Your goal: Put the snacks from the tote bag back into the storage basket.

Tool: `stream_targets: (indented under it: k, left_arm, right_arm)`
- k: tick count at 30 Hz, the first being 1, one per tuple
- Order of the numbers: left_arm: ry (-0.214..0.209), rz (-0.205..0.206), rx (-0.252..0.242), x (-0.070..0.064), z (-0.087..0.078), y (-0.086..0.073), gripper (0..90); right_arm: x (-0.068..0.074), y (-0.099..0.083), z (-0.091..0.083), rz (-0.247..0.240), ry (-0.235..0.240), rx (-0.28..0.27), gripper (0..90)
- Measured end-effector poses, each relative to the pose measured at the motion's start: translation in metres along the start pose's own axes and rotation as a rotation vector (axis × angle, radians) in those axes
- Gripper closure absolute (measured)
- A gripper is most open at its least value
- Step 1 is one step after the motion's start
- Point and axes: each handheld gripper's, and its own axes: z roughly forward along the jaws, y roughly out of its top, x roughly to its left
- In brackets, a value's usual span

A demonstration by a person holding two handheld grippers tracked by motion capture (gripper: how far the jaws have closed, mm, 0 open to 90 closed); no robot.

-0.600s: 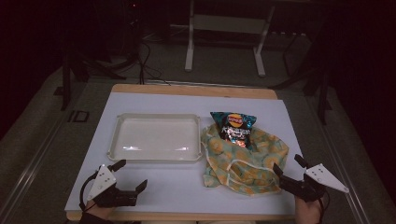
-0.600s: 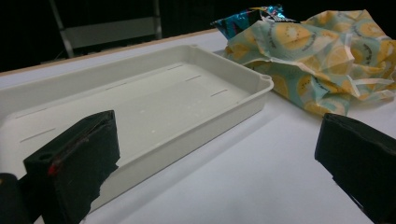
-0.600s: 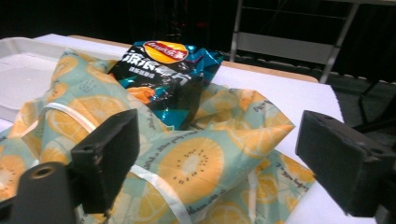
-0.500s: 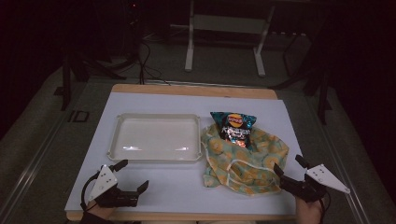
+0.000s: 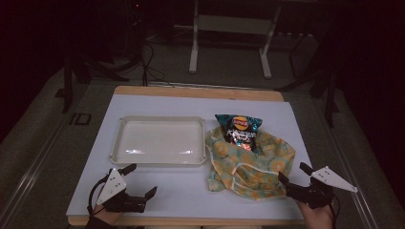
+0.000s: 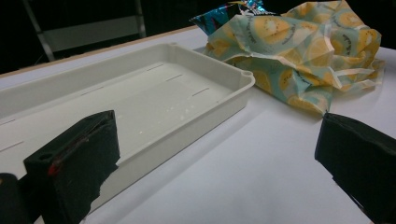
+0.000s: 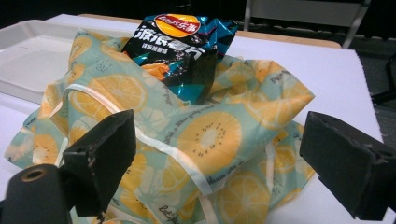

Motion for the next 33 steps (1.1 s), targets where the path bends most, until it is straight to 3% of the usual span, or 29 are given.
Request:
stream_targets:
  k: [4, 7, 12, 19, 33]
  left_arm:
    - [-0.004, 0.006, 0.004, -0.002, 0.001, 0.001, 0.4]
    - [-0.007, 0.016, 0.006, -0.003, 0.001, 0.001, 0.4]
    - [-0.005, 0.013, 0.007, -0.003, 0.002, 0.001, 0.4]
    - [-0.011, 0.010, 0.014, -0.004, 0.002, 0.001, 0.4]
    - [-0.015, 0.017, 0.011, -0.004, 0.002, 0.001, 0.4]
  right_arm:
    - [0.005, 0.005, -0.002, -0.035, 0.015, 0.002, 10.6]
    - [0.012, 0.014, -0.006, -0.064, 0.070, 0.004, 10.6]
    - [0.017, 0.029, -0.010, -0.092, 0.094, -0.020, 10.6]
    - [0.020, 0.049, -0.007, -0.125, 0.075, -0.058, 10.6]
    - [0.016, 0.097, 0.010, -0.158, 0.090, -0.137, 10.8]
